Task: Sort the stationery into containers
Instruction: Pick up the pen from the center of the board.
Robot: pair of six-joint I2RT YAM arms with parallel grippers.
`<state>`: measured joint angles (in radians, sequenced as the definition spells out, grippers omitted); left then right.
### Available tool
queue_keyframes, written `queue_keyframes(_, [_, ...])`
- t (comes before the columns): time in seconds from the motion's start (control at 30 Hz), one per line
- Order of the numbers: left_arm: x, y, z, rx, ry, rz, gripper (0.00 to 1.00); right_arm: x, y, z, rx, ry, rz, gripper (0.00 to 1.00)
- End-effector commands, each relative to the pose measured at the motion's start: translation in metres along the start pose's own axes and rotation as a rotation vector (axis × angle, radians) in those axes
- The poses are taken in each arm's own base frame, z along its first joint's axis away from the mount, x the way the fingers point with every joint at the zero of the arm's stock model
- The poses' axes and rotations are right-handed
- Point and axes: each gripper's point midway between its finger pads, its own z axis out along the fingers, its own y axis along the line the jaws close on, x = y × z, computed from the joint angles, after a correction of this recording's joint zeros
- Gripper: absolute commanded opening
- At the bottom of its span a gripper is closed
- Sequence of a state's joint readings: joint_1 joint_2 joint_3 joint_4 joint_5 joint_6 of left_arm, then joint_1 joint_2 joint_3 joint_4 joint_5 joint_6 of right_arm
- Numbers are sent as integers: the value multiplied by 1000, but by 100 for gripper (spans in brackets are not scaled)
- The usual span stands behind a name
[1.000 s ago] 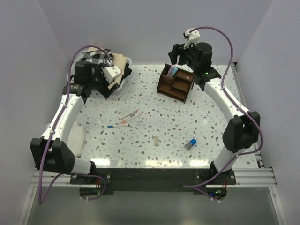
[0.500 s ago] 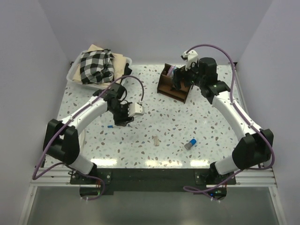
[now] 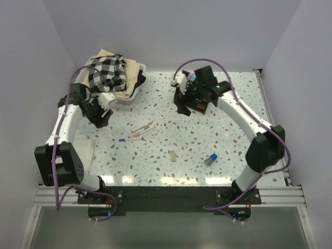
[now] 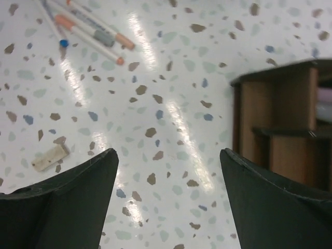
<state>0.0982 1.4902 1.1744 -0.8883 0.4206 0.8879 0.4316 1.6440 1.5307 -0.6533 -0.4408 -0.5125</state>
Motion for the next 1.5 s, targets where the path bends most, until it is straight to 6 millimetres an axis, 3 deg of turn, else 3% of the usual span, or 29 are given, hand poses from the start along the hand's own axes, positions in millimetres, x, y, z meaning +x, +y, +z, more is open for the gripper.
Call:
queue_keyframes(0.0, [-37, 33, -64, -200, -280, -135, 68, -2, 77, 41, -291, 132, -256, 83])
queue_keyframes(0.07, [-38, 40, -71, -263, -321, -263, 70, -5, 91, 68, -344, 159, -274, 83])
queue_keyframes(0.1, [-42, 44, -78, -313, -359, -286, 70, -9, 110, 79, -378, 166, -308, 83])
queue_keyframes(0.13, [-44, 46, -81, -334, -389, -403, 71, -9, 117, 90, -393, 176, -323, 83])
queue_keyframes(0.17, [-36, 55, -87, -404, -386, -484, 73, -8, 122, 108, -401, 190, -337, 82])
queue_keyframes(0.2, [-40, 59, -98, -435, -424, -525, 75, -9, 140, 121, -429, 196, -356, 82])
queue_keyframes(0.27, [-40, 62, -110, -475, -467, -653, 78, -18, 153, 136, -444, 183, -374, 82])
queue_keyframes(0.3, [-43, 66, -122, -515, -501, -689, 79, -11, 168, 151, -471, 206, -361, 82])
queue_keyframes(0.4, [-39, 72, -148, -602, -579, -798, 82, -24, 183, 173, -471, 145, -358, 82])
queue_keyframes(0.43, [-34, 75, -155, -645, -596, -841, 83, -35, 183, 182, -451, 93, -366, 83])
queue_keyframes(0.53, [-22, 81, -171, -748, -616, -874, 88, -43, 187, 201, -430, 47, -360, 83])
queue_keyframes(0.73, [-16, 79, -168, -776, -581, -877, 88, -60, 187, 226, -413, 8, -327, 81])
queue_keyframes(0.8, [-17, 78, -173, -792, -574, -864, 88, -57, 188, 235, -409, 7, -317, 80])
queue_keyframes(1.0, [-26, 81, -206, -887, -590, -779, 89, -52, 194, 254, -424, -2, -283, 77])
queue_keyframes(1.13, [-26, 84, -220, -947, -589, -762, 91, -60, 200, 262, -434, -62, -258, 76])
queue_keyframes(1.3, [-19, 84, -221, -973, -546, -729, 92, -70, 209, 267, -465, -113, -221, 76])
queue_keyframes(1.47, [-15, 83, -215, -961, -524, -734, 92, -63, 220, 273, -498, -117, -216, 76])
